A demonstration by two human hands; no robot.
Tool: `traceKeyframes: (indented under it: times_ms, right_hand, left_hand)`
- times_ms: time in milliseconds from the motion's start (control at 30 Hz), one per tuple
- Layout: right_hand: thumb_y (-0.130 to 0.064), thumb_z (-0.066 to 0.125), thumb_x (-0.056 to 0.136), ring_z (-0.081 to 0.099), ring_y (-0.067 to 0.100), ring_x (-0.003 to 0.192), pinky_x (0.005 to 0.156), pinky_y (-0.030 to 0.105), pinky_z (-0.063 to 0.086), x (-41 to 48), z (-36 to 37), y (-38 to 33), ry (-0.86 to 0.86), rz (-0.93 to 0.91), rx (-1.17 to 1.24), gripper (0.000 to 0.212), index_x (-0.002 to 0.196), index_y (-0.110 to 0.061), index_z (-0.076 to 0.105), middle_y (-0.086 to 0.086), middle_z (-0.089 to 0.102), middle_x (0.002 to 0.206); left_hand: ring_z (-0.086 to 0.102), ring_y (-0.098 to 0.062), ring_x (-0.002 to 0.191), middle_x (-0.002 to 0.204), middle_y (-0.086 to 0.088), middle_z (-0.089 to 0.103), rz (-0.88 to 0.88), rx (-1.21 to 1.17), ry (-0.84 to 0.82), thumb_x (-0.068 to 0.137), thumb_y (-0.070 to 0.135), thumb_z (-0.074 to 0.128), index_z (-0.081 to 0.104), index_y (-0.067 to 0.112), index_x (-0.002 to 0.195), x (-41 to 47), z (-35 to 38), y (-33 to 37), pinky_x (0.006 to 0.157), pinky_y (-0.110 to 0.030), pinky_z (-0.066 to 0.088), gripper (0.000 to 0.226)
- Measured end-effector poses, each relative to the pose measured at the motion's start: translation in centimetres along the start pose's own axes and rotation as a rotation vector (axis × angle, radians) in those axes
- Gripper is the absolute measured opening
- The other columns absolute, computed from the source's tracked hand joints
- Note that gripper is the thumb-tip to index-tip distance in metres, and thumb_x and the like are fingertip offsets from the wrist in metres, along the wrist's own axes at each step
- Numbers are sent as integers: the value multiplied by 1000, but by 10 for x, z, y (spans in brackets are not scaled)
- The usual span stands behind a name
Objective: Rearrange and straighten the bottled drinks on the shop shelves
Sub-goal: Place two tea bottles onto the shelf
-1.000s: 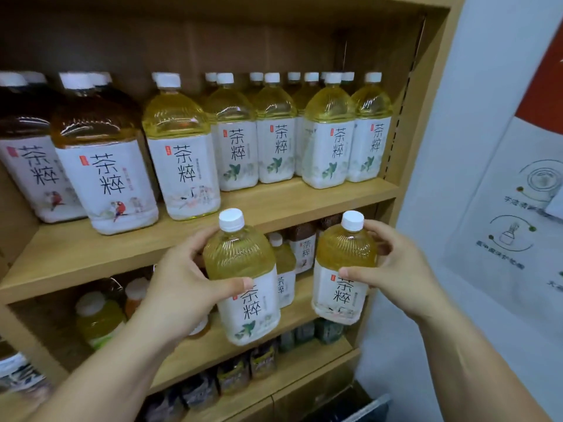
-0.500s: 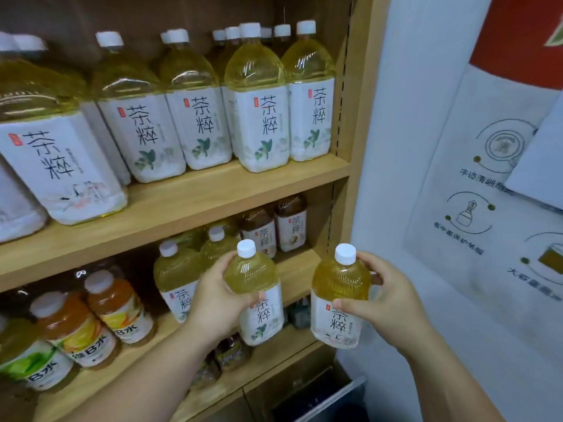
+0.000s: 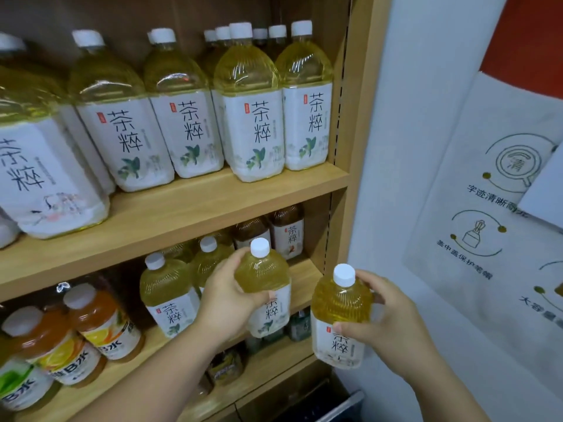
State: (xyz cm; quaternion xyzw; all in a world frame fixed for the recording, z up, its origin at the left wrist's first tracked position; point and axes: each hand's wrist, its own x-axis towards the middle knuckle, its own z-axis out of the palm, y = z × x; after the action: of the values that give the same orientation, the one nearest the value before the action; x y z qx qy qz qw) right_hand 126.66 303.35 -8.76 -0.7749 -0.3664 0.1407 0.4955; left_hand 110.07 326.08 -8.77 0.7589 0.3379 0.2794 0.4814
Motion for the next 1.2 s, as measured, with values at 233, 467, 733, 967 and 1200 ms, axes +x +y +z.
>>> traceKeyframes:
  times_ms: [233, 467, 733, 967, 1200]
  right_hand:
    - [-22, 101, 55, 60, 3, 110, 84, 26, 48, 24, -9, -35, -10, -117, 55, 83, 127, -40, 63, -15, 67, 119]
    - [-19, 99, 59, 59, -15, 102, 70, 12, 50, 38, -7, -74, -93, -203, 129, 80, 123, -48, 61, -22, 67, 117]
    - [-27, 101, 52, 63, -1, 107, 89, 34, 57, 43, 6, -81, -133, -229, 137, 88, 125, -51, 61, -19, 68, 119]
    - [-24, 101, 55, 65, 0, 106, 86, 29, 56, 43, 5, -70, -141, -224, 123, 84, 127, -46, 63, -18, 69, 119]
    - [-23, 100, 56, 64, 3, 110, 88, 34, 58, 43, 17, -60, -143, -190, 118, 85, 128, -47, 61, -18, 67, 119]
  left_hand:
    - [71, -5, 104, 116, 9, 75, 190, -8, -5, 52, 15, 100, 63, 33, 130, -39, -73, 116, 89, -30, 59, 88]
    - [77, -18, 79, 105, -4, 77, 339, -103, 188, 53, 20, 88, 67, 26, 123, -34, -130, 211, 43, -25, 52, 73]
    - [73, -17, 90, 111, 4, 66, 249, 91, 303, 68, 15, 93, 53, 34, 123, 27, -141, 236, 54, -37, 62, 71]
    - [69, -20, 108, 129, 6, 63, 209, 101, 375, 74, 24, 91, 43, 30, 152, 70, -143, 217, 72, -38, 64, 92]
    - [54, -21, 132, 153, 6, 47, 260, 204, 397, 80, 32, 86, 36, 33, 156, 87, -137, 210, 100, -47, 55, 91]
